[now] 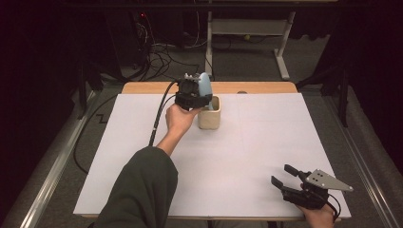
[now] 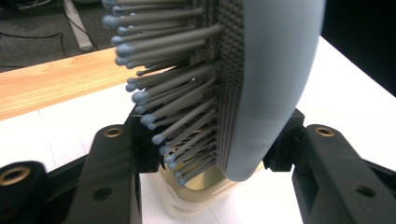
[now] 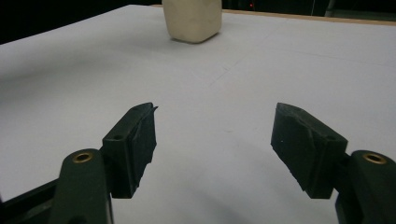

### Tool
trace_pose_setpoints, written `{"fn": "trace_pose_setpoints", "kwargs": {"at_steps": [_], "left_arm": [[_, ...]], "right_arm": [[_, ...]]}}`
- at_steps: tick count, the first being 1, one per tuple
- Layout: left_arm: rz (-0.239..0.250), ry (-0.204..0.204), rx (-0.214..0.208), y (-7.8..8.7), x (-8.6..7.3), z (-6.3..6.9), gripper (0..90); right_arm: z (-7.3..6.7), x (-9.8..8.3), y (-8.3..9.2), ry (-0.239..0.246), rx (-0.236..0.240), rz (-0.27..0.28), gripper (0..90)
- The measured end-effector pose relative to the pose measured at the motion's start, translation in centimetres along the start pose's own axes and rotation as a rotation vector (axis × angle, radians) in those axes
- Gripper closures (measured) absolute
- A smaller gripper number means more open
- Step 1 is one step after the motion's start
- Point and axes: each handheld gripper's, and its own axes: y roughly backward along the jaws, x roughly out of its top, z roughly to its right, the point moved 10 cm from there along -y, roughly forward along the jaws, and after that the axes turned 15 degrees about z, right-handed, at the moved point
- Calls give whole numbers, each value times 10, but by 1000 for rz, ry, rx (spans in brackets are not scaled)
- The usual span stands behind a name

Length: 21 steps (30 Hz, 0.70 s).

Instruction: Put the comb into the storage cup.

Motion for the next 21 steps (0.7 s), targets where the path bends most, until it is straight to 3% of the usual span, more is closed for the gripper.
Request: {"fn": "trace_pose_setpoints", "kwargs": {"at_steps": [21], "left_arm": [[-17, 1, 13, 0, -4, -7, 470]], "right_arm": [[0, 0, 0, -4, 0, 0, 316]]}}
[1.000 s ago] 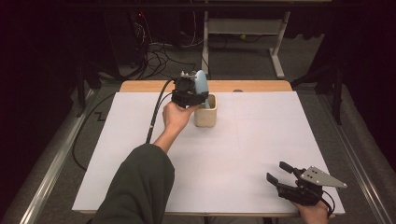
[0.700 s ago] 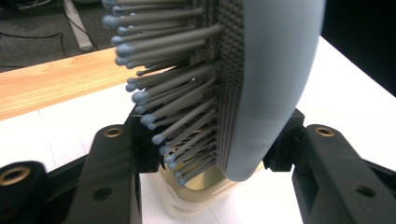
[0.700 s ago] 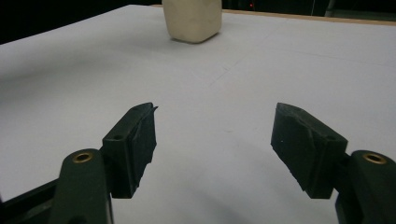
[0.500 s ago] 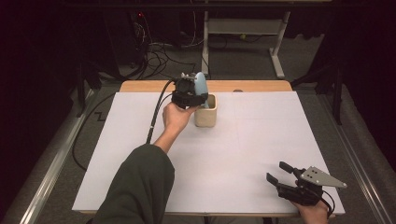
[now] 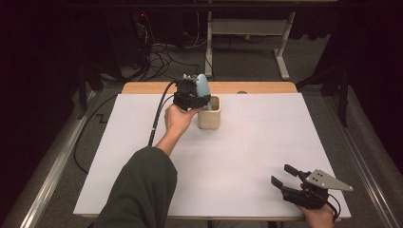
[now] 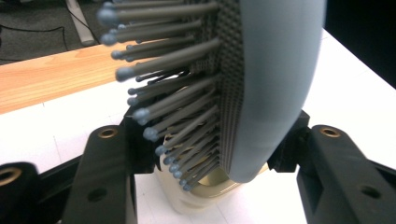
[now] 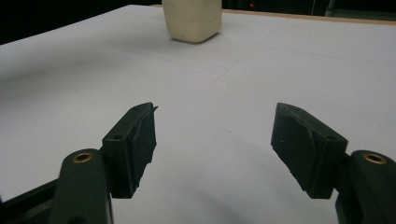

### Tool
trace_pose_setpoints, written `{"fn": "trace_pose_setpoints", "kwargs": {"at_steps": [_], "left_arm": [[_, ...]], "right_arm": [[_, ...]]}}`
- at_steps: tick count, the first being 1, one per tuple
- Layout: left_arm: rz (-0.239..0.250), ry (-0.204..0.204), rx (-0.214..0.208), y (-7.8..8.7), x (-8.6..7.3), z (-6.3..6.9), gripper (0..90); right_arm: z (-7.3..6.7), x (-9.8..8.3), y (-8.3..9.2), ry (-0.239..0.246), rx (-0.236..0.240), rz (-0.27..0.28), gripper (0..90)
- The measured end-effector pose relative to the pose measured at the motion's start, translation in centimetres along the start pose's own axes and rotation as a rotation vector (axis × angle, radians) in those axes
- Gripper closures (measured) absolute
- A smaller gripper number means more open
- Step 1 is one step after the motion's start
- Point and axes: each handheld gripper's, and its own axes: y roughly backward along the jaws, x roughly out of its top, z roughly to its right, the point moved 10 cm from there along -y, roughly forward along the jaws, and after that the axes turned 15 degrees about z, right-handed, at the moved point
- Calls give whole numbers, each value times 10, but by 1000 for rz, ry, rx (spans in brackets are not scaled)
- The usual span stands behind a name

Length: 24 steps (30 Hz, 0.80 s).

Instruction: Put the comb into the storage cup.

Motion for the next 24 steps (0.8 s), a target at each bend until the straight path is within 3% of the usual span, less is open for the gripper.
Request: {"fn": "trace_pose_setpoints", "kwargs": {"at_steps": [9, 15, 24], "left_arm": [[-2, -22, 29, 3, 0, -5, 415], [10, -33, 31, 4, 1, -7, 336], [15, -48, 35, 9, 1, -9, 298]], "right_arm": [[0, 0, -1, 3, 1, -2, 316], [-1, -1, -1, 5, 3, -5, 316], [-1, -1, -1, 6, 1, -4, 315]]}}
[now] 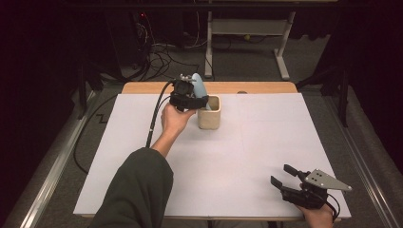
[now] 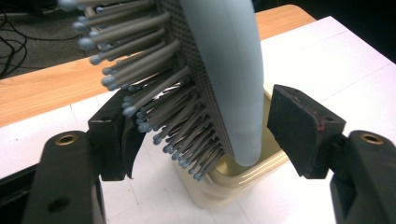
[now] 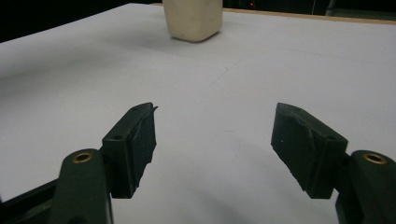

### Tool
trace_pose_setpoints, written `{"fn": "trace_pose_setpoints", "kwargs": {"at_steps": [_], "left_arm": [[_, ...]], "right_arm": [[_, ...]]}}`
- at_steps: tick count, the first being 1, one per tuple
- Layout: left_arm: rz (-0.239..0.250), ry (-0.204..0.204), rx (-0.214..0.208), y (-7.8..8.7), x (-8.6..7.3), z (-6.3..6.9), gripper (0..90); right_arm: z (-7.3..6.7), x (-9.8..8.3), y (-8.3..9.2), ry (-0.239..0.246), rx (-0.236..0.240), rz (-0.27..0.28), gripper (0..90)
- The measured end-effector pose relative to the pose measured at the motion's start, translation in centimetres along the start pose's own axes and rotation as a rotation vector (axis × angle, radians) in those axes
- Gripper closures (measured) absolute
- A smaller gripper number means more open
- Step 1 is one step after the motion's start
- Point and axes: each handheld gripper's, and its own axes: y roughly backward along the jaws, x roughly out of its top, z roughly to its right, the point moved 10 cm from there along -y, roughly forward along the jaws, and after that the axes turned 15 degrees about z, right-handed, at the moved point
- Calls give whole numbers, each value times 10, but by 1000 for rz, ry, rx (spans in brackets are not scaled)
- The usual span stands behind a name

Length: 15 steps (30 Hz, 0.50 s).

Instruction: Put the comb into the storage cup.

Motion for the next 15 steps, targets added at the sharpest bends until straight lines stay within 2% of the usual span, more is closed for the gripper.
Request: {"fn": "trace_pose_setpoints", "kwargs": {"at_steps": [15], "left_arm": [[3, -28, -4, 15, -4, -8, 305]], "right_arm": [[-1, 0, 0, 5, 0, 0, 316]]}}
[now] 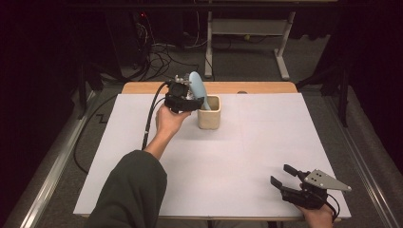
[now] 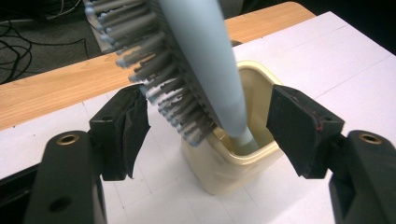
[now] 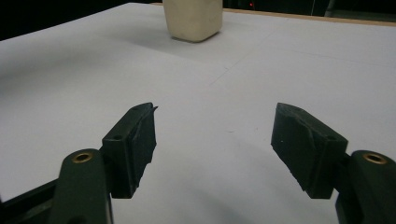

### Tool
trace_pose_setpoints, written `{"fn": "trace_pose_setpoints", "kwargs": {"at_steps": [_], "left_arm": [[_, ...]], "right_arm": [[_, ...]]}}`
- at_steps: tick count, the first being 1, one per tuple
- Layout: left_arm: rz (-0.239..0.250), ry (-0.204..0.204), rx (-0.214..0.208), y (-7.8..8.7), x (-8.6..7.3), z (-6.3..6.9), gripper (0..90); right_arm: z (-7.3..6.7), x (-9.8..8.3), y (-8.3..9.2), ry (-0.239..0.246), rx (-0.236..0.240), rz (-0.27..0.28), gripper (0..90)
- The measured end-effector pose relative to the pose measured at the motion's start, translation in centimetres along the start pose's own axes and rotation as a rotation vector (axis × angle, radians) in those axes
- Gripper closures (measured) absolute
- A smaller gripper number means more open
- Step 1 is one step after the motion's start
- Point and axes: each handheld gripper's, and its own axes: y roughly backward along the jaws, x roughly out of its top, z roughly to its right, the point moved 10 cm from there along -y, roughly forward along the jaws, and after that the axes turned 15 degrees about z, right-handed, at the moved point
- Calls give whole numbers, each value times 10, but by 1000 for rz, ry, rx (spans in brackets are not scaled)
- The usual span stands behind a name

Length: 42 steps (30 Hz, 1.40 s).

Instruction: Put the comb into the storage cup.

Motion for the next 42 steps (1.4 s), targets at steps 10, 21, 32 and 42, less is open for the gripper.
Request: {"fn": "trace_pose_setpoints", "kwargs": {"at_steps": [10, 21, 32, 42], "left_arm": [[8, -18, -1, 9, -2, -1, 308], [26, -38, -22, 20, -4, 0, 340], [46, -53, -33, 35, -7, -3, 349], [52, -60, -48, 43, -11, -3, 351]], "right_arm": [[1, 0, 0, 1, -6, 2, 315], [2, 1, 1, 9, -9, 7, 316], [3, 2, 1, 10, -17, 8, 315], [4, 2, 1, 10, -20, 9, 315]]}}
